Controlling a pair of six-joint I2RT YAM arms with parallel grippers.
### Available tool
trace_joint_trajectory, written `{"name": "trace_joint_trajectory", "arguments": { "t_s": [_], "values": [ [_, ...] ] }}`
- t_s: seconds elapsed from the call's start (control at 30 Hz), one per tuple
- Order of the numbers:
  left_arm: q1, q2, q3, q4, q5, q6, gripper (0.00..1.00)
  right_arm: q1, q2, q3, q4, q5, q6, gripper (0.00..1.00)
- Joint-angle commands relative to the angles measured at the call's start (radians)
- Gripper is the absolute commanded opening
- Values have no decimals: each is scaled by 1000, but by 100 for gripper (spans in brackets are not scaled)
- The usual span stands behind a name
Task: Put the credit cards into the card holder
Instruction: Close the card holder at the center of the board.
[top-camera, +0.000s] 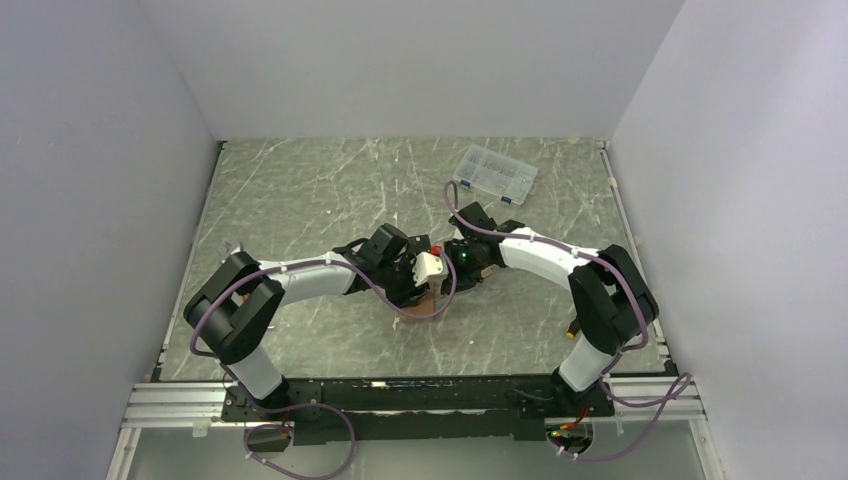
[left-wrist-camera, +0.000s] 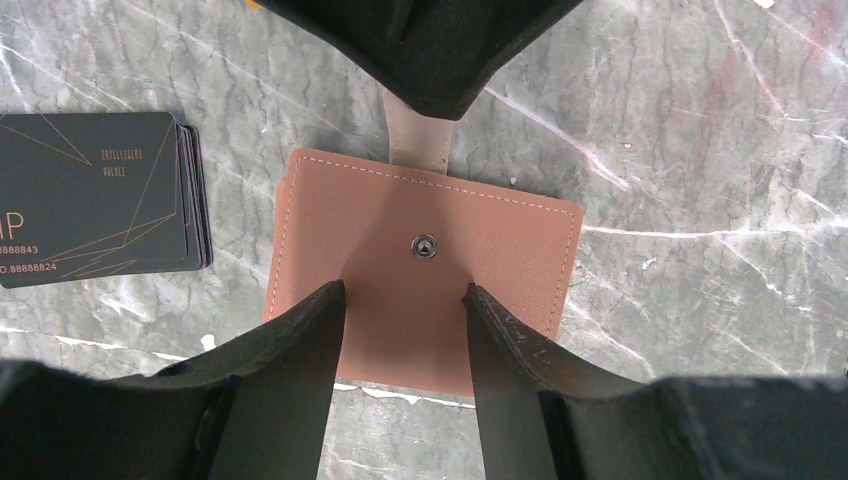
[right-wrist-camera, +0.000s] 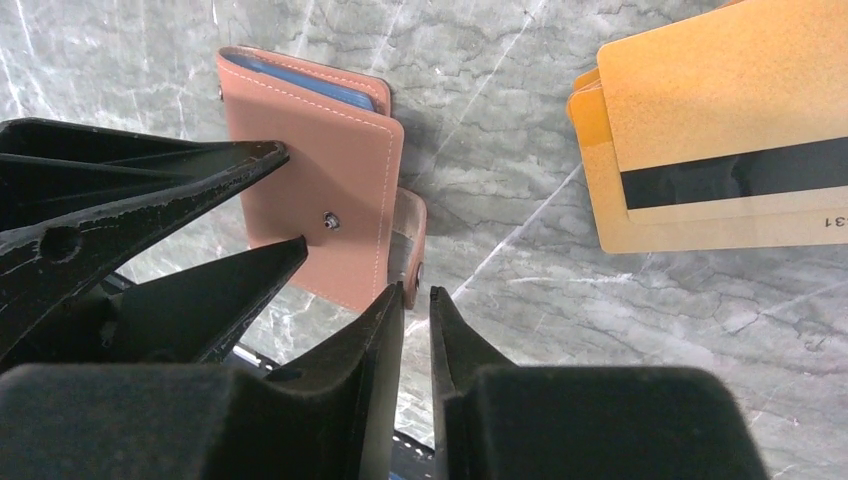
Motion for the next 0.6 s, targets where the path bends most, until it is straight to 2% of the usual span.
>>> {"name": "trace_joint_trajectory", "arguments": {
  "t_s": [0.0,0.07,0.1,0.37,0.57],
  "values": [
    [0,-23,3,-33,33,-16,53,-2,22,35,-1,4,-1,15],
    [0,-19,5,-32,41,-17,53,-3,21,30,3,13,3,1],
    [0,-16,8,-31,46,-19,53,-7,15,23,3,19,4,0],
    [-10,27,77,-51,100,-28,53,-86,-106,-68,-14,48,7,0],
    [-14,44,114,-54,150,-28,54,-102,-122,-82,-31,48,-2,0]
  ]
}}
